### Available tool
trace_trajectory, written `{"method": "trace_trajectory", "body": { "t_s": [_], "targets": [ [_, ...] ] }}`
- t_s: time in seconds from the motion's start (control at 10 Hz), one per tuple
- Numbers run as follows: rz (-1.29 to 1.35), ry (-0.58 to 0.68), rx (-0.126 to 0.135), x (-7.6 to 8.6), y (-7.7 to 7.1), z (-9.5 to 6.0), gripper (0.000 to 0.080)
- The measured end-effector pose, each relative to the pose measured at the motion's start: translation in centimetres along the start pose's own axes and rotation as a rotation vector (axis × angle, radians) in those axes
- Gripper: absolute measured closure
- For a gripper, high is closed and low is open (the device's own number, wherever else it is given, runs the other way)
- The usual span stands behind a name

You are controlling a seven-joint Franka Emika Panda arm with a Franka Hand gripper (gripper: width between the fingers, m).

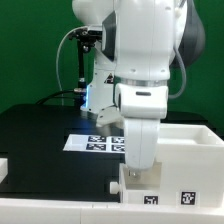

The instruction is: Assemble drawer

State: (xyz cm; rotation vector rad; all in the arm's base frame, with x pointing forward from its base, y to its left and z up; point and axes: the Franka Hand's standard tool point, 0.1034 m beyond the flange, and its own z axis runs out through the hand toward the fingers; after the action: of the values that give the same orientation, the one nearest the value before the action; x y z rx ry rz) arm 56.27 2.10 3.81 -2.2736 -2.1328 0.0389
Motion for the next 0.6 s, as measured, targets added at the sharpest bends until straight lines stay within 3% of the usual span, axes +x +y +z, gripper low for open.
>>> {"method": "trace_trajectory", "body": {
  "t_s": [0.1, 0.2, 0.4, 0.6],
  "targets": [
    [0.002, -0.003, -0.003, -0.5, 0.5, -1.3, 0.0292],
    [-0.02, 0.001, -0.007, -1.0, 1.2, -2.6, 0.0191],
    [-0.021, 0.07, -0.027, -4.0, 2.1, -3.3, 0.0158],
    [-0.017, 0.124, -0.03, -6.3, 3.9, -1.6, 0.0151]
  ]
}}
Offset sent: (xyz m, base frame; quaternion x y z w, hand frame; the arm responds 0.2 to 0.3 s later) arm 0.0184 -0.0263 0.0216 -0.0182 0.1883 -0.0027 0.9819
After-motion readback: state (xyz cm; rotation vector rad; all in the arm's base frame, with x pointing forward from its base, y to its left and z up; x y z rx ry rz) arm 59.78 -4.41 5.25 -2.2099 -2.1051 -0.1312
